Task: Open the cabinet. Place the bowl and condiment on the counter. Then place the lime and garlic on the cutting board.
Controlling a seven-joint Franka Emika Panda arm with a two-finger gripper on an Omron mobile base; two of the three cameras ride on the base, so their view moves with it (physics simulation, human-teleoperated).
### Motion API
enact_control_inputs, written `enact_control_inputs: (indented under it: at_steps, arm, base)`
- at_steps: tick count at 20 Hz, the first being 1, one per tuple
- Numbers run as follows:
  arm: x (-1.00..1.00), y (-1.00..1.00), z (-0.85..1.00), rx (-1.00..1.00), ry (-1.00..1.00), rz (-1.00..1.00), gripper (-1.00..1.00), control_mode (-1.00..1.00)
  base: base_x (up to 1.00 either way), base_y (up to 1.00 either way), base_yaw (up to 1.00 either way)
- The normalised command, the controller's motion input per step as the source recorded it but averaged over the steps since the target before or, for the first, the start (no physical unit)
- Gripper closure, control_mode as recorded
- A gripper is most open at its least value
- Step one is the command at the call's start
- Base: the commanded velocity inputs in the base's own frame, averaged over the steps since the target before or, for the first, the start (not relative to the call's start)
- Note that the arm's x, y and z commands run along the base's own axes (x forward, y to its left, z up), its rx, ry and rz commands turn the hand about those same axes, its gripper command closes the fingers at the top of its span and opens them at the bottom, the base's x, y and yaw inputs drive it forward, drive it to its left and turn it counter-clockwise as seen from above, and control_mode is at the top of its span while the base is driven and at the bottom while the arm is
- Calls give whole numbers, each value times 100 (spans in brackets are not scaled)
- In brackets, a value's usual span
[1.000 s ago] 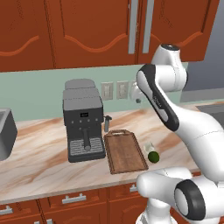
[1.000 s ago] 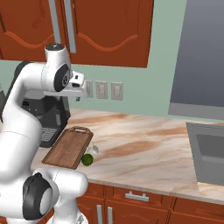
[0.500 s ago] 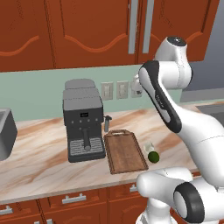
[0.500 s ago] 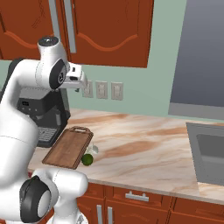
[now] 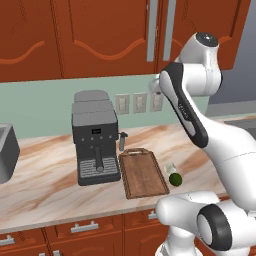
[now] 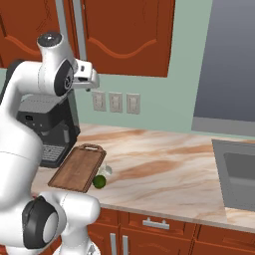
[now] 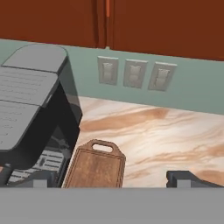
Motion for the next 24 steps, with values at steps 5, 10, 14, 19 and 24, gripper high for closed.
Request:
enact_control_inputs:
  at_steps: [5, 10, 14, 19, 24]
  arm:
    - [17, -7, 37, 2, -11, 0, -100, -100]
    - [23, -9, 33, 3, -10, 0, -100, -100]
    - [23, -5, 32, 3, -12, 0, -100, -100]
    - [-6, -10, 12, 0, -28, 5, -100, -100]
    - [-4, -10, 3, 4, -26, 5, -100, -100]
  base:
    - [0, 0, 0]
    - [0, 0, 0]
    - [0, 0, 0]
    - [0, 0, 0]
    - [0, 0, 0]
